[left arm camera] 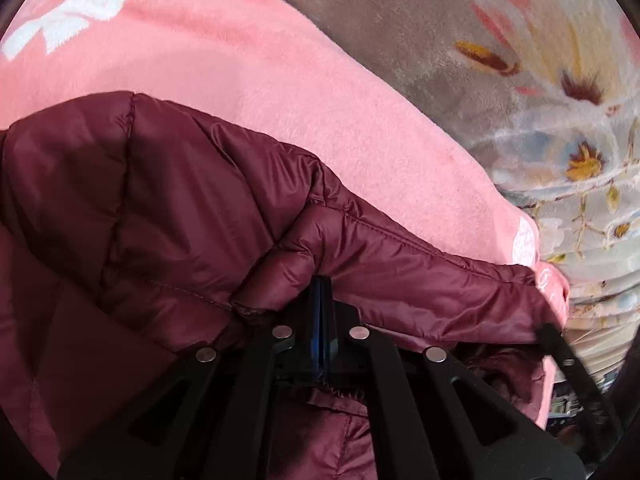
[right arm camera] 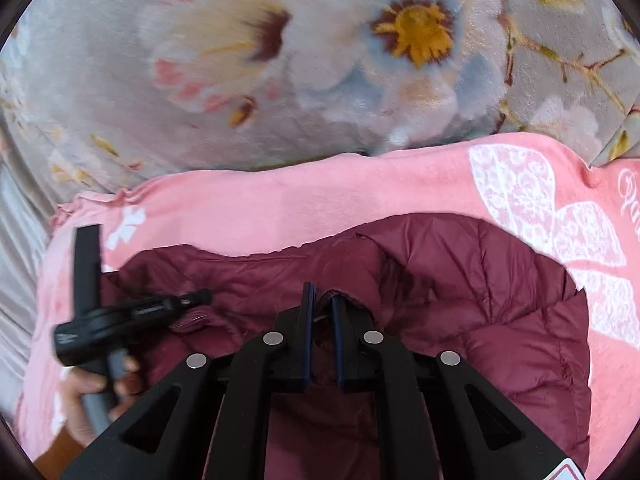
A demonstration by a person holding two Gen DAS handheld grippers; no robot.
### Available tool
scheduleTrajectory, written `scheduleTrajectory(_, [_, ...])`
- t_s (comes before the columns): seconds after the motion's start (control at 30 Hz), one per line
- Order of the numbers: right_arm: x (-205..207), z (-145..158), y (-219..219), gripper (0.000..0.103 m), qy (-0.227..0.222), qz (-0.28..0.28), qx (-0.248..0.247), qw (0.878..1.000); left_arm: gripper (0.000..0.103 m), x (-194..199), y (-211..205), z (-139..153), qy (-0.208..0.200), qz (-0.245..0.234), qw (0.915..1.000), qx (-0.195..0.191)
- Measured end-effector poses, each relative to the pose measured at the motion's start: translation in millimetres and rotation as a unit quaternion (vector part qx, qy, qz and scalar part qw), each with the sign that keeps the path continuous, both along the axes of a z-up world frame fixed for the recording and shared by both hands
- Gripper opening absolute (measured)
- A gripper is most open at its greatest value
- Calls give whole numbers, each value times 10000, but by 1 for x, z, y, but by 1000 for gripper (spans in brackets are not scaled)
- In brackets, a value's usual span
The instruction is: Fold large clothes
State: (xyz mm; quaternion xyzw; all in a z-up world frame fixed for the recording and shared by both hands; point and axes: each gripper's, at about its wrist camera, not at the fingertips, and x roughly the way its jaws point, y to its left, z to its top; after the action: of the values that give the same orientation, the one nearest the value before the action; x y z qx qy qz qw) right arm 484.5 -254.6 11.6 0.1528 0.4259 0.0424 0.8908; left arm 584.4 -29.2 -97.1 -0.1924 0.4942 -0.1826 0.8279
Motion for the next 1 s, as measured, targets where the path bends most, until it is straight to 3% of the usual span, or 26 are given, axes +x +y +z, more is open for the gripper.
scheduleTrajectory(0.07, [-8,6,-4,9,-49,-102,110,9999,0,-4,2,1,-88,-28,9999,39])
scheduleTrajectory(0.23, [-14,31,0,11,-460,-263,-277,9982,0,-6,0,-2,-223,8,9997,59])
scheduleTrajectory(0.3, [0,20,8,8,-250,-156,-462,9985,0,-6,-1,-1,-252,5,9996,97])
scheduleTrajectory(0.5, [40,-53,11,0,620,-263,-1088,9918,0,-9,4,0,-343,-38,9993,153])
scheduleTrajectory(0.67, [48,-76,-1,0,808,-327,-795,9930,0,-10,-2,0,-301,-140,9989,325])
scheduleTrajectory(0.83, [48,-81,0,0,774,-325,-863,9927,0,-8,-8,-1,-315,-194,9980,519])
scheduleTrajectory(1.0, [50,-84,-8,0,744,-331,-522,9953,0,-6,-17,0,-387,-212,9962,746])
